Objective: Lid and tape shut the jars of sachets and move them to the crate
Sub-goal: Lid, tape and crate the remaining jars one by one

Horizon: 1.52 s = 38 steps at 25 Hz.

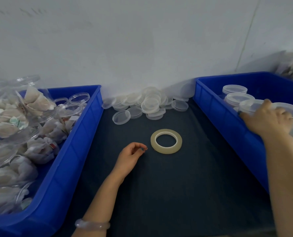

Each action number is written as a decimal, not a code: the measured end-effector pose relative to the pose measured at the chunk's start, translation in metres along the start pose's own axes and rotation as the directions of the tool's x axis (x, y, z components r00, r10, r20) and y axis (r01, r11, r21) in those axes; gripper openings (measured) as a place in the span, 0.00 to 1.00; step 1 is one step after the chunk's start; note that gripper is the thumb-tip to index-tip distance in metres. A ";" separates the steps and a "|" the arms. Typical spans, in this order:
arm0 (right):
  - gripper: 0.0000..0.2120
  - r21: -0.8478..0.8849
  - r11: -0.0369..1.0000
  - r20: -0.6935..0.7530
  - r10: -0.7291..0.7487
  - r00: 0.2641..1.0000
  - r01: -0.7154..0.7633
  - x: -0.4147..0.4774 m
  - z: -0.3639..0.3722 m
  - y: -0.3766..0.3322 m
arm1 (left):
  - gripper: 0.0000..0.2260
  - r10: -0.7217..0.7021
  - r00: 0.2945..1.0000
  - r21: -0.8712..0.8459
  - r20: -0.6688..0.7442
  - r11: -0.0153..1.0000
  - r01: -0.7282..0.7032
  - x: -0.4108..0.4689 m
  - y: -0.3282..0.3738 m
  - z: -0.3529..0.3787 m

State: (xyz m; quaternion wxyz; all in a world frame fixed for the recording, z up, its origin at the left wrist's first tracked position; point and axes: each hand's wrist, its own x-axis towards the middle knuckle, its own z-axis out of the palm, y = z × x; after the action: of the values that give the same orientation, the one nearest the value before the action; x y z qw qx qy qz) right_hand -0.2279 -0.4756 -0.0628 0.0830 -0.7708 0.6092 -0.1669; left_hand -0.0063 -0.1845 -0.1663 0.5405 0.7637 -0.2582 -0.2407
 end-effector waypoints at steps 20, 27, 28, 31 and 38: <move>0.19 0.503 0.280 0.192 -0.959 0.209 0.818 -0.173 0.056 -0.164 | 0.23 0.188 0.918 0.927 -0.349 0.212 0.309 -0.080 0.050 -0.137; 0.18 0.556 0.039 0.001 -0.999 0.046 0.830 -0.224 0.038 -0.278 | 0.36 0.318 0.852 0.910 -0.415 0.127 0.396 -0.039 0.070 -0.230; 0.19 0.569 0.030 -0.011 -0.999 0.045 0.822 -0.232 0.039 -0.284 | 0.38 0.347 0.825 0.895 -0.446 0.171 0.412 -0.034 0.066 -0.238; 0.20 0.589 0.022 0.008 -1.000 0.021 0.808 -0.257 0.051 -0.289 | 0.38 0.280 0.860 0.904 -0.427 0.139 0.404 -0.025 0.048 -0.243; 0.22 0.592 0.031 -0.024 -0.998 0.056 0.805 -0.278 0.070 -0.276 | 0.34 0.657 0.563 0.864 -0.502 0.408 0.295 -0.021 0.066 -0.281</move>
State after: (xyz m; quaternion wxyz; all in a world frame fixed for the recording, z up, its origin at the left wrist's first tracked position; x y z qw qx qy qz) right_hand -0.0075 -0.1446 -0.0795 0.2536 -0.9444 -0.1426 -0.1533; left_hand 0.1503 0.0078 -0.0178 0.1260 0.9020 -0.1645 0.3786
